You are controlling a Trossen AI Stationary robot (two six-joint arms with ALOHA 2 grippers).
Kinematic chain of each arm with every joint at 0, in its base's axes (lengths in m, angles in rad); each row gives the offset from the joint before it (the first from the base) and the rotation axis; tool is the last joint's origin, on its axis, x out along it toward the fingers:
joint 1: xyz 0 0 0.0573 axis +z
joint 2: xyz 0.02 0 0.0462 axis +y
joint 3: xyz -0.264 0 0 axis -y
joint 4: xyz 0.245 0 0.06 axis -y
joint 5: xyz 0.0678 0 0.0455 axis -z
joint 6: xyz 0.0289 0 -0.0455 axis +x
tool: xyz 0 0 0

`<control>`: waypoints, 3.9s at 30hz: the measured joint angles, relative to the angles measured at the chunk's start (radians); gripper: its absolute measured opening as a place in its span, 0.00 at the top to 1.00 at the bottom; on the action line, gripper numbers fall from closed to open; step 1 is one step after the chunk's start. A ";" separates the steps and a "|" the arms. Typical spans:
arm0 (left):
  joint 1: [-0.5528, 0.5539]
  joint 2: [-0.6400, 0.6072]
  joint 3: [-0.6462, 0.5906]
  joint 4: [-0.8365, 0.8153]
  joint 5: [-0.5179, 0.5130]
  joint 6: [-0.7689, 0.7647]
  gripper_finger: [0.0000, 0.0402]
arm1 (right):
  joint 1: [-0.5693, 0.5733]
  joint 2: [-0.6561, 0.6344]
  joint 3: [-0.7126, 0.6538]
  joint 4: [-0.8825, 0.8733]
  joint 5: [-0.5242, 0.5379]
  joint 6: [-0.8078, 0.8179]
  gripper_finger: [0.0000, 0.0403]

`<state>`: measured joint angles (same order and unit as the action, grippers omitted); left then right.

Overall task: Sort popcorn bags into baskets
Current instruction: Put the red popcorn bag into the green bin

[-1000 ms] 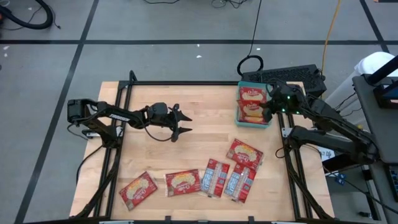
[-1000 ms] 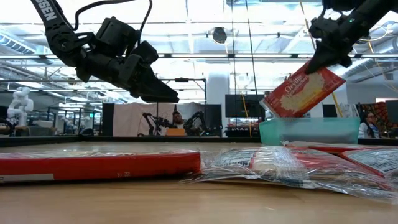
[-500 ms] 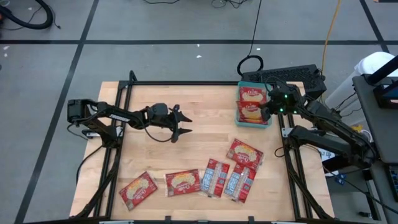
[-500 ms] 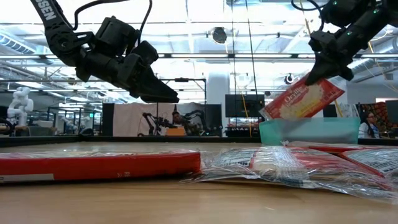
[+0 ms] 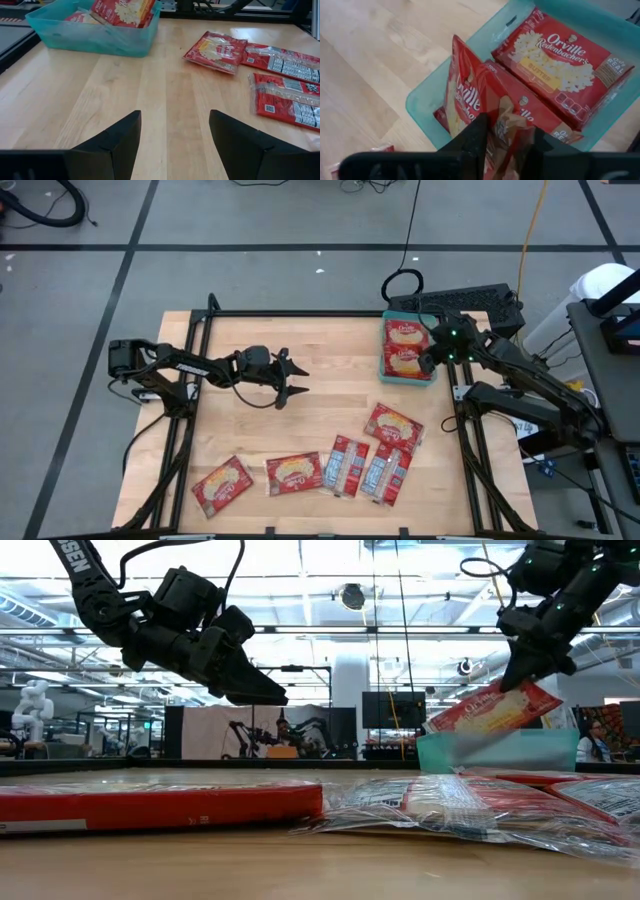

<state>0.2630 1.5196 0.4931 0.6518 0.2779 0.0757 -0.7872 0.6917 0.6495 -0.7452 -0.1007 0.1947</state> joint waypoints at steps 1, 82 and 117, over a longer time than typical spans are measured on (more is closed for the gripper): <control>0.000 0.000 0.000 0.000 0.000 0.000 0.40 | 0.000 0.007 0.000 0.001 0.003 0.000 0.80; -0.699 0.000 0.000 -0.396 -0.260 -0.551 0.40 | 0.767 0.171 -0.321 1.085 0.231 -0.067 0.85; -0.845 0.097 0.002 -0.335 -0.452 -0.560 0.85 | 0.797 0.171 -0.380 1.219 0.231 -0.172 0.85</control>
<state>-0.5821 1.6169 0.4953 0.3164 -0.1744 -0.4846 0.0093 0.8624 0.2695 0.4743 0.1303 0.0227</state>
